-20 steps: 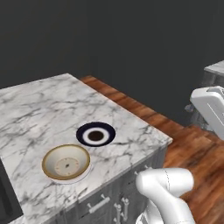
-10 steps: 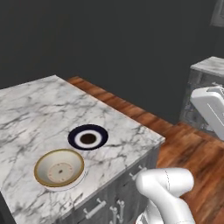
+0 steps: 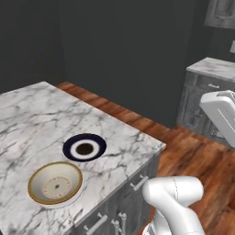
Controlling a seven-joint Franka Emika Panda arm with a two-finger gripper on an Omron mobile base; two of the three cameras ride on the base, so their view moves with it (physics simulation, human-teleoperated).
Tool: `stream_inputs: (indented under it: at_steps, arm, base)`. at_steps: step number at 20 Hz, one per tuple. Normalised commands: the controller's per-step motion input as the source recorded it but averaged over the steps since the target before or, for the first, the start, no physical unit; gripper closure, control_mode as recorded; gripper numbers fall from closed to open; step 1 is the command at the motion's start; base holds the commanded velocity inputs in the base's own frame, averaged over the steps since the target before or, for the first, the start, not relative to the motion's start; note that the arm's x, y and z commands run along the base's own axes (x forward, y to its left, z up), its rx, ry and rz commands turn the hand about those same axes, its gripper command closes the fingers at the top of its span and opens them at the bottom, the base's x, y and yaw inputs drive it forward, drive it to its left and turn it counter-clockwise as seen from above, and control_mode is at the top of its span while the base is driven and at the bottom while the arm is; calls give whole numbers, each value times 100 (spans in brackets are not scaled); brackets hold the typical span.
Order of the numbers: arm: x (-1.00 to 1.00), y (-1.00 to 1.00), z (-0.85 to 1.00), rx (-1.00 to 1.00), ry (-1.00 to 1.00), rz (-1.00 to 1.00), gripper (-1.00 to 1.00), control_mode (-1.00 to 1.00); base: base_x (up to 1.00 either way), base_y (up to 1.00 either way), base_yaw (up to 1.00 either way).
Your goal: Move the bowls from the cabinet to the plates on the dining table.
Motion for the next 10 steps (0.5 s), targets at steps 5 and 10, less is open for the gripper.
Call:
stream_inputs:
  at_steps: [5,10]
  arm:
    - [0,0,0,0,0,0,-100,100]
    - [0,0,0,0,0,0,-100,100]
  base:
    - [1,7,-21]
    - [1,7,-21]
